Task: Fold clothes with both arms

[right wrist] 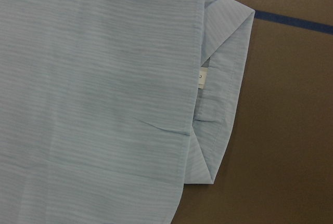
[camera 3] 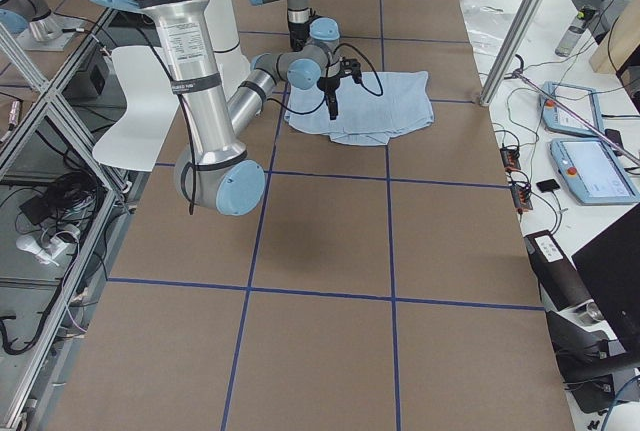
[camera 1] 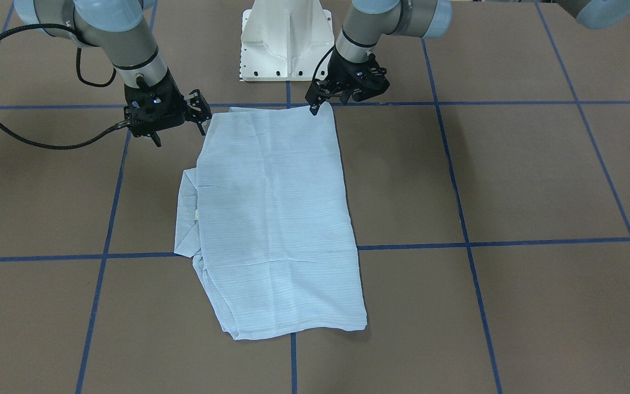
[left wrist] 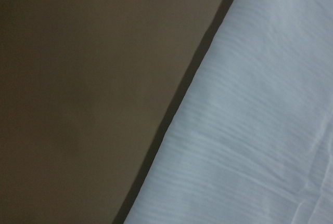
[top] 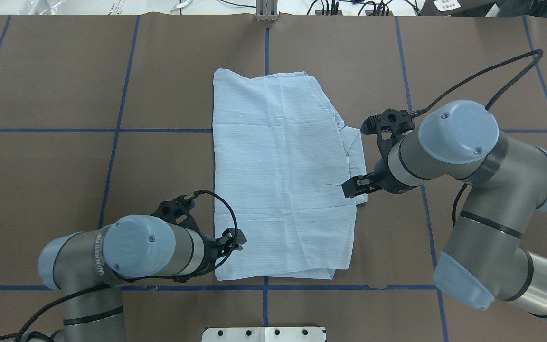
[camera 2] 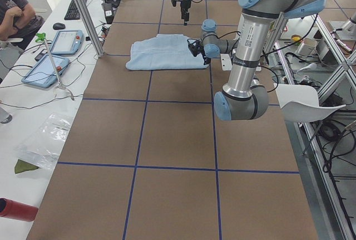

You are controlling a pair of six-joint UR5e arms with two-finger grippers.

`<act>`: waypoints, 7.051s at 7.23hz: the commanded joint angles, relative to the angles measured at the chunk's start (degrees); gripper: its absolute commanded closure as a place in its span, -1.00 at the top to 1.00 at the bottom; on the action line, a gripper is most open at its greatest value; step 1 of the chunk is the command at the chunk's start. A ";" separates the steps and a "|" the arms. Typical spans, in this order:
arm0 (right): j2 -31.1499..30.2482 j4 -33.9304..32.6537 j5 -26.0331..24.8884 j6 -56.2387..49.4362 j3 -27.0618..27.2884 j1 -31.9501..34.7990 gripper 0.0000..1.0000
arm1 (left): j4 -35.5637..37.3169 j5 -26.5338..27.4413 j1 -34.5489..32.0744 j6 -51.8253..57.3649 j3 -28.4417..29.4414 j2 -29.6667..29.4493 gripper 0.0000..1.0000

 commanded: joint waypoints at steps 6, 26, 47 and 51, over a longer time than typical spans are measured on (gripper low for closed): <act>0.01 -0.09 0.62 0.62 0.12 0.41 1.00 | 1.97 0.48 1.97 -0.42 3.28 -1.48 0.74; -0.26 -0.53 2.82 0.53 0.12 2.43 1.00 | 2.23 0.48 1.80 -0.15 3.10 -1.31 0.02; -0.26 0.18 3.18 22.54 2.93 -2.03 1.00 | 4.52 0.13 0.39 0.37 -0.59 -2.27 -1.00; 0.36 0.18 -6.18 48.08 2.58 -12.65 1.00 | 4.43 0.13 -0.41 0.55 -0.59 -2.27 -1.00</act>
